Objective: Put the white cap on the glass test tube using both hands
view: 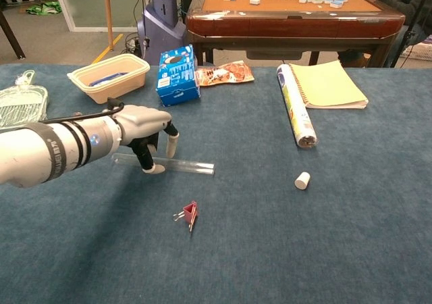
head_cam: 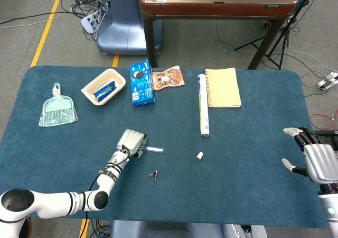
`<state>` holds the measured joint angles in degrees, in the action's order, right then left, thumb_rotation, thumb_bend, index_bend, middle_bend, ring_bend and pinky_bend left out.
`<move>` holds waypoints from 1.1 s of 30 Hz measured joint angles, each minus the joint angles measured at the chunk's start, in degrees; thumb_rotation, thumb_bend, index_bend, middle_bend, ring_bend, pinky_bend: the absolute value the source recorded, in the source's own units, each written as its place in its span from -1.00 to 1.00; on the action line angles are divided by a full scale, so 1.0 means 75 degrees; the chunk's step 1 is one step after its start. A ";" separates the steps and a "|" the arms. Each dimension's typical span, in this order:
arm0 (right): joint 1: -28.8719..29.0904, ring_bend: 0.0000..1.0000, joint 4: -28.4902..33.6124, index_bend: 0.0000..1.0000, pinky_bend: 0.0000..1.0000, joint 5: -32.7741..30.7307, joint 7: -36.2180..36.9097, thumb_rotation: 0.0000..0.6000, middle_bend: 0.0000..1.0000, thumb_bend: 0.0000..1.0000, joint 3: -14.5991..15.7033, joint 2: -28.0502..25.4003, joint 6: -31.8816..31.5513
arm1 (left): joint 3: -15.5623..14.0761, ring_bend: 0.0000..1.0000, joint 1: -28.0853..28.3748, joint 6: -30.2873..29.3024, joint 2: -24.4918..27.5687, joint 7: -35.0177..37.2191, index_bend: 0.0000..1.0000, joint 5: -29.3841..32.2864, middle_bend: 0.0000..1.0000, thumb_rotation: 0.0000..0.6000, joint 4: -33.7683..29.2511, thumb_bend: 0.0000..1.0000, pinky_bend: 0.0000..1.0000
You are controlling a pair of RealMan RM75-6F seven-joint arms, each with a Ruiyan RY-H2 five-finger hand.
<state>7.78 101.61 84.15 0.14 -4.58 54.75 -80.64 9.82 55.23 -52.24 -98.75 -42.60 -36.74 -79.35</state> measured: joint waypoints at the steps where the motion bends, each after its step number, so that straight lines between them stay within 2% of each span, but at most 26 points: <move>1: 0.0003 -0.73 -0.0003 -0.55 -0.48 0.0003 0.0006 1.00 -0.55 -0.59 0.0002 0.0001 0.0007 | -0.0020 0.92 0.0010 -0.0006 -0.0001 -0.0007 -0.09 0.0010 1.00 1.00 0.0002 -0.48 1.00; 15: -0.0048 -0.73 -0.0033 -0.55 -0.48 -0.0034 0.0077 1.00 -0.55 -0.59 0.0013 -0.0010 -0.0020 | -0.0108 0.92 0.0130 -0.0032 -0.0125 0.0016 -0.04 0.0125 1.00 1.00 0.0089 -0.48 1.00; 28: -0.0062 -0.73 0.0007 -0.55 -0.48 -0.0043 0.0061 1.00 -0.55 -0.59 0.0027 -0.0028 0.0003 | -0.0184 0.96 0.0120 -0.0036 -0.0135 0.0121 0.12 0.0175 1.00 1.00 0.0178 -0.48 1.00; 33: -0.0032 -0.73 0.0060 -0.55 -0.48 0.0018 -0.0040 1.00 -0.55 -0.59 0.0045 -0.0056 0.0047 | -0.0162 0.98 0.0026 -0.0084 -0.0024 0.0399 0.16 -0.0070 1.00 1.00 0.0111 -0.48 1.00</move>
<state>7.54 102.06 84.28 -0.16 -4.24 54.33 -80.28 8.60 55.42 -52.87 -98.93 -39.60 -37.26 -78.52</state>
